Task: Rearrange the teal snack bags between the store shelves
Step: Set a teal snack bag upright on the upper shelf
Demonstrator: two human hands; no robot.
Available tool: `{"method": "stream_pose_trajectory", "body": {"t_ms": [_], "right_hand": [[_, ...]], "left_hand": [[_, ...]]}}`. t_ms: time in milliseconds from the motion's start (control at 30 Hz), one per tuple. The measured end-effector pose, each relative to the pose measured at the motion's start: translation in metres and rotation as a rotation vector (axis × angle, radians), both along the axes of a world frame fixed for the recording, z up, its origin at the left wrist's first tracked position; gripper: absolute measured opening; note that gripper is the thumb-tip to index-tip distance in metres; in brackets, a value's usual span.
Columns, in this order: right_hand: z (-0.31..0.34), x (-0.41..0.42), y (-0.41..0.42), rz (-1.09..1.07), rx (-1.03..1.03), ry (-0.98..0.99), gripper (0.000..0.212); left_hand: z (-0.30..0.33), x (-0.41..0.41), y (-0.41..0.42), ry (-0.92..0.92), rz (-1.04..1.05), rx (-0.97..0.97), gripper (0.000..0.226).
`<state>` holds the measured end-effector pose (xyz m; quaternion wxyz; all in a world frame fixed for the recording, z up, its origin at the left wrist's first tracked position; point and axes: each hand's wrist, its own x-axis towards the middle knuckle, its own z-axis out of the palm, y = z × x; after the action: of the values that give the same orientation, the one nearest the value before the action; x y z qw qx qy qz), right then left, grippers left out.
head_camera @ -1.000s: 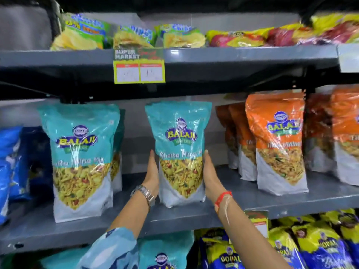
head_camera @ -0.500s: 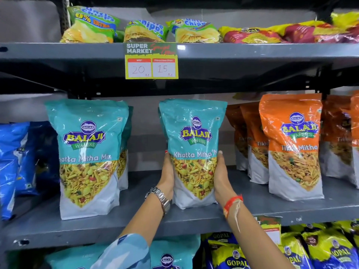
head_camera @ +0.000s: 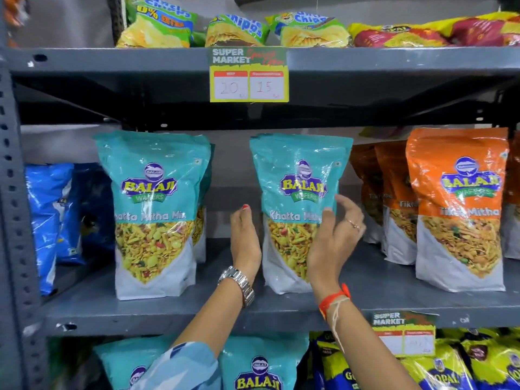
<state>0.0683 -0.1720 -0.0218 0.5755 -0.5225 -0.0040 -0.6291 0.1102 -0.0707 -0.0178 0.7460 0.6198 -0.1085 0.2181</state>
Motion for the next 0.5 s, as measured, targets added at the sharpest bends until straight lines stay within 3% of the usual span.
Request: {"method": "stream_pose_trajectory", "body": {"t_ms": [67, 233, 367, 500], "right_hand": [[0.004, -0.001, 0.019, -0.060, -0.113, -0.072, 0.024], [0.006, 0.008, 0.075, 0.072, -0.281, -0.128, 0.023], [0.009, 0.035, 0.127, 0.437, -0.290, 0.096, 0.026], [0.016, 0.067, 0.159, 0.753, 0.028, 0.378, 0.041]], "left_hand": [[-0.001, -0.014, 0.024, -0.149, 0.072, 0.041, 0.018], [-0.012, -0.033, 0.108, -0.406, 0.494, 0.018, 0.013], [-0.006, -0.010, 0.175, -0.242, 0.759, -0.034, 0.031], [-0.003, 0.022, 0.218, -0.033, 0.624, 0.022, 0.032]]}}
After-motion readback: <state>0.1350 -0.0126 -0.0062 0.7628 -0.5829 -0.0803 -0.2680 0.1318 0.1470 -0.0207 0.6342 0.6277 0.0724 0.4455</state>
